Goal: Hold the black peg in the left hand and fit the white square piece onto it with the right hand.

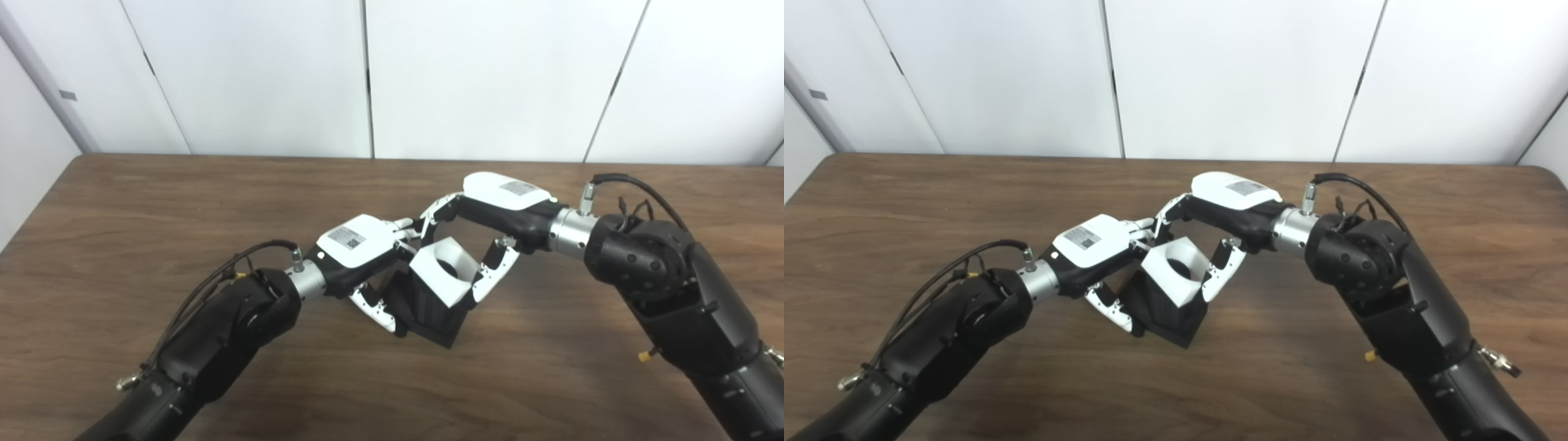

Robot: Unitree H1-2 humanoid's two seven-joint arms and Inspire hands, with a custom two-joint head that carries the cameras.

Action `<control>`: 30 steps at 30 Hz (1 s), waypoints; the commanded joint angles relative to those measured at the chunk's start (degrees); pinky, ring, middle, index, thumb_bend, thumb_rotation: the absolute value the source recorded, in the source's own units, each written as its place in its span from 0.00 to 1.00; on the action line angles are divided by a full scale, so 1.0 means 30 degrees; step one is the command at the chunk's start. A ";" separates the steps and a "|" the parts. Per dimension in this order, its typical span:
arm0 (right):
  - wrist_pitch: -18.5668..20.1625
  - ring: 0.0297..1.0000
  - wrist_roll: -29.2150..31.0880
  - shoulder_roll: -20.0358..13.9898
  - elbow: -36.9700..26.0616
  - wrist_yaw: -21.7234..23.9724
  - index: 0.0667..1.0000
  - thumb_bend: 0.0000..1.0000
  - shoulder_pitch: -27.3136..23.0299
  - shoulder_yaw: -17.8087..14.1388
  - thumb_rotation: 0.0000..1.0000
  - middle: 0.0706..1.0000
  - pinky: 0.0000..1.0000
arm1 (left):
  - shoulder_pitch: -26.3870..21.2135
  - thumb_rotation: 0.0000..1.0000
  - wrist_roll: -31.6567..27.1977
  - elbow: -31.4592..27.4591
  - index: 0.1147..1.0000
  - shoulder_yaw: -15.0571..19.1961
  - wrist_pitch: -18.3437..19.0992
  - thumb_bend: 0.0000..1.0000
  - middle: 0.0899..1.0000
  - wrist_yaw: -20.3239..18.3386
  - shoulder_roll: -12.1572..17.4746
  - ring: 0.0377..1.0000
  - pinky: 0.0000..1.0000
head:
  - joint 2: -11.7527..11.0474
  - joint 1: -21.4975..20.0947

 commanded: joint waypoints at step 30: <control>-0.0884 0.82 -0.1067 0.0703 0.0878 -0.0133 0.44 0.52 -0.0248 0.2205 0.13 0.75 0.79 | 0.0048 0.08 0.1511 -0.0433 0.43 -0.0902 0.0669 0.52 0.88 -0.1163 -0.0309 0.95 0.90 | 0.0267 0.0071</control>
